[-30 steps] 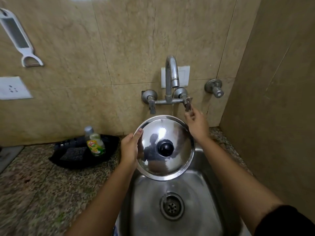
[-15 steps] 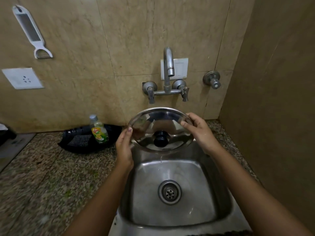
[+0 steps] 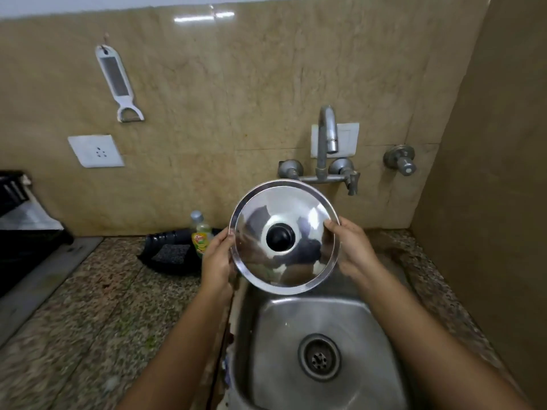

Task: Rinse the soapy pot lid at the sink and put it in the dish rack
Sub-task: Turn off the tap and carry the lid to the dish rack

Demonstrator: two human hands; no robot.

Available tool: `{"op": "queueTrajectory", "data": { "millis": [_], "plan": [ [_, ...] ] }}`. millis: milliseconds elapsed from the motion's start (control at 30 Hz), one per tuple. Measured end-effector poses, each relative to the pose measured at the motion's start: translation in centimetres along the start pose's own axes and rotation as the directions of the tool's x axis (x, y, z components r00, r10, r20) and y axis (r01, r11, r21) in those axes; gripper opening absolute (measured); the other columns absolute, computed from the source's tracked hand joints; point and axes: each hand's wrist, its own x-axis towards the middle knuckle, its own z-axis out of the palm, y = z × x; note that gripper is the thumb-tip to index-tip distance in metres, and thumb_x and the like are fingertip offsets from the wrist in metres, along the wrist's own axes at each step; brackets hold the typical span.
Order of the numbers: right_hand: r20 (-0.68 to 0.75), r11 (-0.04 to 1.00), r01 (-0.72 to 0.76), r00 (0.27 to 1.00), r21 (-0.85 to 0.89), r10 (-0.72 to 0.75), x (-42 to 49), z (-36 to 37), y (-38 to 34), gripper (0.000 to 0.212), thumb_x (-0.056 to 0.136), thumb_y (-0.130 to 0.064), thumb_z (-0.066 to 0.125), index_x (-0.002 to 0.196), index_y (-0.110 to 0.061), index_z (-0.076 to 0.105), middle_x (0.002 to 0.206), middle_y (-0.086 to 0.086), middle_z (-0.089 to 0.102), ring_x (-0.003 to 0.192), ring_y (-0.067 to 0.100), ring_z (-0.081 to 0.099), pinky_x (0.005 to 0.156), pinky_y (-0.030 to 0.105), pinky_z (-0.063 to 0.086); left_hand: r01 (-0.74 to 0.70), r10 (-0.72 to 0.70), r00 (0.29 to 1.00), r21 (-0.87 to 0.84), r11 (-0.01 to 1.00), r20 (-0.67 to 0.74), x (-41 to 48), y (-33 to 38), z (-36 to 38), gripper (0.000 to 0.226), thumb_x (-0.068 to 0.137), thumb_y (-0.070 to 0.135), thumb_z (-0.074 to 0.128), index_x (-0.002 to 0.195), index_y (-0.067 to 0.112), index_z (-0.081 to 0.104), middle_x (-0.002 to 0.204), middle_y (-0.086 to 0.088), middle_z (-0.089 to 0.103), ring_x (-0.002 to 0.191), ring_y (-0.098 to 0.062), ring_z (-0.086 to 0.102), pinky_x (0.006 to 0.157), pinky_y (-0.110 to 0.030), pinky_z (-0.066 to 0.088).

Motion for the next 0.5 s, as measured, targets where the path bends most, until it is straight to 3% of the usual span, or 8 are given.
{"op": "queueTrajectory", "data": {
  "millis": [67, 167, 200, 267, 333, 433, 500],
  "plan": [
    [-0.001, 0.984, -0.097, 0.995, 0.15, 0.098, 0.7, 4.0, 1.1, 0.02, 0.095, -0.005, 0.047, 0.08, -0.012, 0.059, 0.056, 0.001, 0.063, 0.051, 0.013, 0.06, 0.051, 0.027, 0.051, 0.0, 0.0, 0.998, 0.012, 1.0, -0.066, 1.3, 2.4, -2.9, 0.021, 0.096, 0.015, 0.051, 0.115, 0.017, 0.061, 0.09, 0.003, 0.069, 0.079, -0.012, 0.064, 0.073, -0.028, 0.051],
    [0.039, 0.947, -0.224, 0.975, 0.231, 0.221, 1.4, 10.7, 2.9, 0.011, 0.095, -0.007, 0.049, 0.094, -0.006, 0.06, 0.08, 0.011, 0.064, 0.074, 0.026, 0.06, 0.078, 0.044, 0.051, -0.012, 0.019, 0.99, 0.054, 0.998, -0.141, 3.5, 5.6, -8.7, 0.025, 0.096, 0.022, 0.052, 0.12, 0.019, 0.059, 0.107, -0.002, 0.067, 0.094, -0.018, 0.063, 0.078, -0.033, 0.051],
    [0.054, 0.93, -0.266, 0.964, 0.254, 0.261, 1.5, 13.4, 3.6, 0.012, 0.094, -0.009, 0.051, 0.102, -0.005, 0.059, 0.087, 0.013, 0.064, 0.078, 0.028, 0.06, 0.081, 0.047, 0.05, -0.009, 0.017, 0.987, 0.05, 0.999, -0.159, 4.1, 6.9, -11.0, 0.028, 0.095, 0.022, 0.053, 0.121, 0.016, 0.059, 0.11, -0.003, 0.067, 0.098, -0.02, 0.063, 0.08, -0.034, 0.052],
    [0.061, 0.89, -0.328, 0.944, 0.318, 0.325, 1.8, 17.9, 4.7, 0.018, 0.093, -0.01, 0.053, 0.11, -0.005, 0.057, 0.1, 0.016, 0.063, 0.082, 0.03, 0.06, 0.071, 0.046, 0.052, -0.013, 0.021, 0.985, 0.049, 0.999, -0.17, 5.3, 9.1, -15.1, 0.03, 0.095, 0.018, 0.053, 0.123, 0.009, 0.06, 0.112, -0.009, 0.068, 0.1, -0.024, 0.065, 0.085, -0.038, 0.053],
    [0.081, 0.857, -0.36, 0.931, 0.37, 0.356, 2.2, 22.9, 5.6, 0.019, 0.094, -0.009, 0.052, 0.112, -0.005, 0.055, 0.108, 0.018, 0.06, 0.091, 0.033, 0.06, 0.065, 0.046, 0.05, -0.03, 0.043, 0.984, 0.077, 0.997, -0.17, 6.5, 11.7, -19.5, 0.028, 0.095, 0.016, 0.053, 0.119, 0.006, 0.063, 0.114, -0.013, 0.068, 0.1, -0.026, 0.066, 0.088, -0.042, 0.052],
    [0.144, 0.812, -0.372, 0.927, 0.45, 0.345, 2.7, 31.5, 6.8, 0.016, 0.095, -0.007, 0.048, 0.11, -0.005, 0.052, 0.117, 0.02, 0.057, 0.111, 0.038, 0.056, 0.089, 0.055, 0.046, -0.084, 0.116, 0.969, 0.15, 0.985, -0.22, 8.8, 16.6, -26.3, 0.023, 0.096, 0.022, 0.052, 0.116, 0.014, 0.06, 0.114, -0.005, 0.068, 0.101, -0.018, 0.065, 0.091, -0.037, 0.05],
    [0.17, 0.811, -0.359, 0.933, 0.462, 0.316, 3.2, 36.9, 7.1, 0.014, 0.095, -0.007, 0.047, 0.109, -0.005, 0.052, 0.122, 0.021, 0.057, 0.115, 0.038, 0.055, 0.093, 0.055, 0.044, -0.134, 0.18, 0.947, 0.183, 0.974, -0.265, 9.9, 19.8, -29.9, 0.022, 0.098, 0.022, 0.047, 0.118, 0.019, 0.057, 0.107, 0.002, 0.066, 0.097, -0.012, 0.061, 0.089, -0.031, 0.046]
  ]
}}
